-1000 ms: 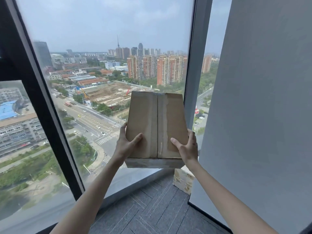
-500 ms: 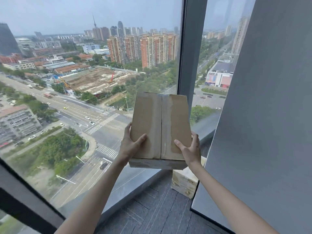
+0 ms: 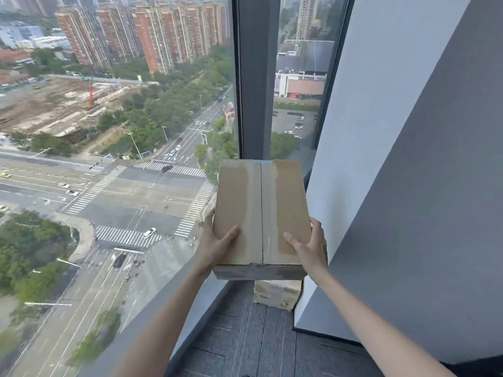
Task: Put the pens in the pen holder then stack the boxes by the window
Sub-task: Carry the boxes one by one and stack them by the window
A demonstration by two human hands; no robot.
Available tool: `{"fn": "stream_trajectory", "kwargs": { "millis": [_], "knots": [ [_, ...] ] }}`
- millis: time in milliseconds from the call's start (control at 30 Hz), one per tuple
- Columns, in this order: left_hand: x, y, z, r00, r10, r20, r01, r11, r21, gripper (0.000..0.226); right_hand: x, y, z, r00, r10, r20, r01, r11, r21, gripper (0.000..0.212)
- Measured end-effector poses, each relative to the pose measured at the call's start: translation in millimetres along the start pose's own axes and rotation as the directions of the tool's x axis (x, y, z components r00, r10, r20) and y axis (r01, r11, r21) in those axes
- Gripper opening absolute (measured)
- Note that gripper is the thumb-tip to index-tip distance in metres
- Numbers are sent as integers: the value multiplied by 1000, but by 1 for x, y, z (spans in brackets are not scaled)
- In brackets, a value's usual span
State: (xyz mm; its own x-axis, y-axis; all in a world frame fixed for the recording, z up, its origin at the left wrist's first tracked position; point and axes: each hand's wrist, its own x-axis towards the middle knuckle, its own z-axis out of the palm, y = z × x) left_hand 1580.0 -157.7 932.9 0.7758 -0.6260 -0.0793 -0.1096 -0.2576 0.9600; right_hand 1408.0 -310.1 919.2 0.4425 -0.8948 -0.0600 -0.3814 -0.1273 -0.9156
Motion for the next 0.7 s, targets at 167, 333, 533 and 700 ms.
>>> {"fn": "stream_trajectory", "kwargs": {
  "millis": [167,333,533,700],
  "knots": [
    [85,-47,20,996,-12,88,10,1000,15,82,57,36,39,996,83,-24,-84,996,-37,73],
    [143,-113,57,981,-106,163,108,994,-7,87,104,91,69,982,174,-70,-181,978,-109,77],
    [193,-192,101,974,-122,193,123,992,11,81,151,169,103,973,222,-65,-227,969,-101,81],
    [222,-255,137,959,-135,248,132,991,30,87,180,243,123,962,269,-49,-272,959,-82,81]
  ]
}}
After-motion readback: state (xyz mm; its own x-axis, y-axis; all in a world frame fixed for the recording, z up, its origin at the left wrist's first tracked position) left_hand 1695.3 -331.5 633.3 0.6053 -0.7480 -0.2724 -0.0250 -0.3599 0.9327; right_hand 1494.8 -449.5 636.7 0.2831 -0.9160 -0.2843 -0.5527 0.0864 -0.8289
